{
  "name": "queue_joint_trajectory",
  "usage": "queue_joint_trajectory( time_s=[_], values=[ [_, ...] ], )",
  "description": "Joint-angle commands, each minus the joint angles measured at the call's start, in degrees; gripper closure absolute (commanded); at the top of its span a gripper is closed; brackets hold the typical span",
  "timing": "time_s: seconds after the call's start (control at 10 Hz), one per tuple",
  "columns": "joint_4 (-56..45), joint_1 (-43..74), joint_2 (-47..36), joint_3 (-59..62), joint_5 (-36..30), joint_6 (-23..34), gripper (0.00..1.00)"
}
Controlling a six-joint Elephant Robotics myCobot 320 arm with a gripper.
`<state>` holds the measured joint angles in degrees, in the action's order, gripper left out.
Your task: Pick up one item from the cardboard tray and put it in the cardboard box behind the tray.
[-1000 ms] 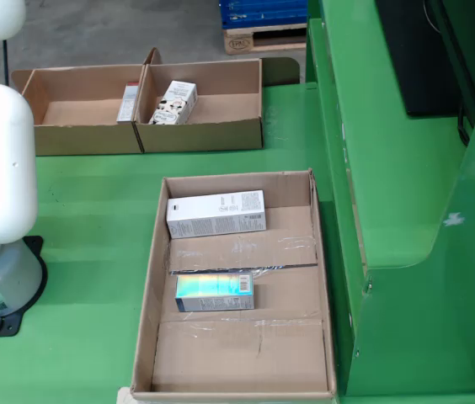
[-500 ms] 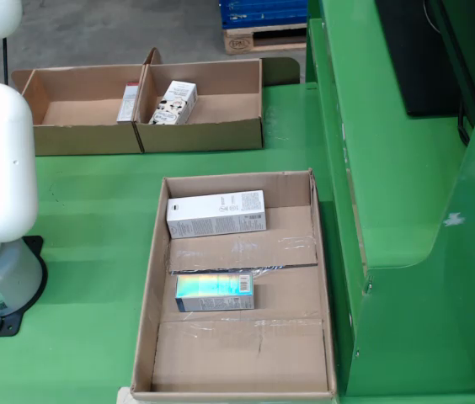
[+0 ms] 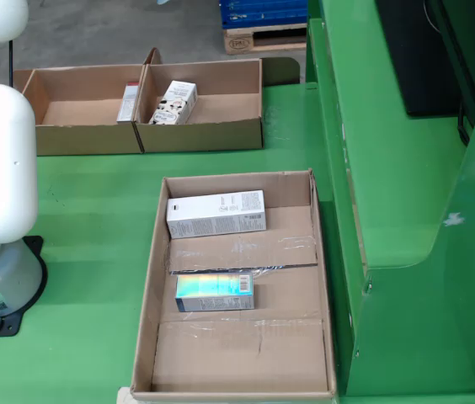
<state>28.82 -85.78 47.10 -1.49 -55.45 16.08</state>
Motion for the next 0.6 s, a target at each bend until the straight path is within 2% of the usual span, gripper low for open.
queue_joint_trajectory(
  time_s=[0.0,0.5],
  values=[
    [0.6,1.5,-1.1,1.5,0.6,0.3,1.00],
    [0.6,3.2,0.4,1.5,0.6,-2.0,1.00]
  ],
)
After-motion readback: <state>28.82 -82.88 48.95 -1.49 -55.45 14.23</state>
